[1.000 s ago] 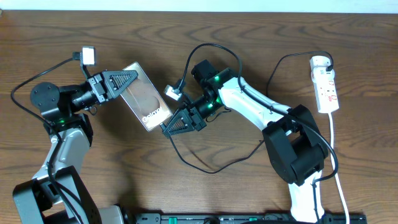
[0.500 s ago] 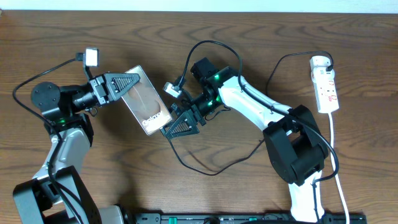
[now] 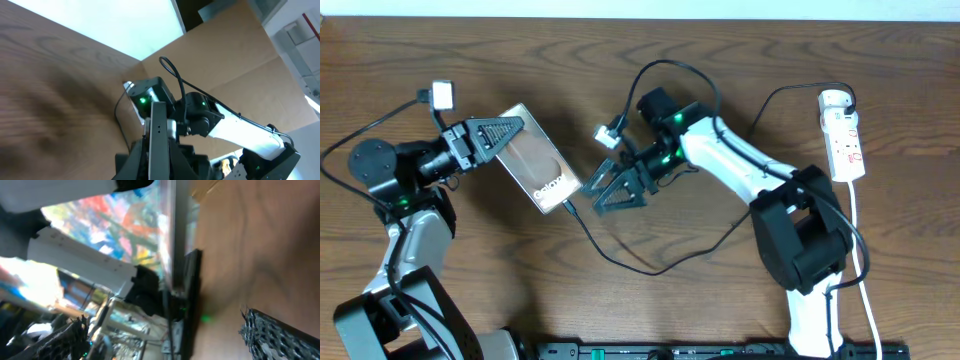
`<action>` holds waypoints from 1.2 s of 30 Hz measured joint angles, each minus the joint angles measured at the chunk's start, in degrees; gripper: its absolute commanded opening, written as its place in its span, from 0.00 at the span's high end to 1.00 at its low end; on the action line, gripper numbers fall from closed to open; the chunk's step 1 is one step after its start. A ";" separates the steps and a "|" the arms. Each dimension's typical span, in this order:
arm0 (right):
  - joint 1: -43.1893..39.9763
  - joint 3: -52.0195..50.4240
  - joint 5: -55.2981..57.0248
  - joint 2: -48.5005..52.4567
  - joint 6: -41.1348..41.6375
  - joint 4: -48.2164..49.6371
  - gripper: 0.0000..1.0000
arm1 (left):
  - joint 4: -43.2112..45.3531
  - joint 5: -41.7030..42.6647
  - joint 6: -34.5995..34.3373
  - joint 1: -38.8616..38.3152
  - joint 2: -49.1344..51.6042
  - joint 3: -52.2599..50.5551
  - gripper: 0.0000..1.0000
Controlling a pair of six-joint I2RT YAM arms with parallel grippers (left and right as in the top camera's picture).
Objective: Plug charger to phone and switch on socket
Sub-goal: 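Release the connector and raise the right gripper toward the power strip, then lower the phone flat onto the table with the left gripper and release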
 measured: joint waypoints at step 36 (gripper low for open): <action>-8.15 36.57 81.11 0.02 41.99 -24.87 0.01 | -66.95 -42.12 33.68 1.64 0.02 0.15 0.93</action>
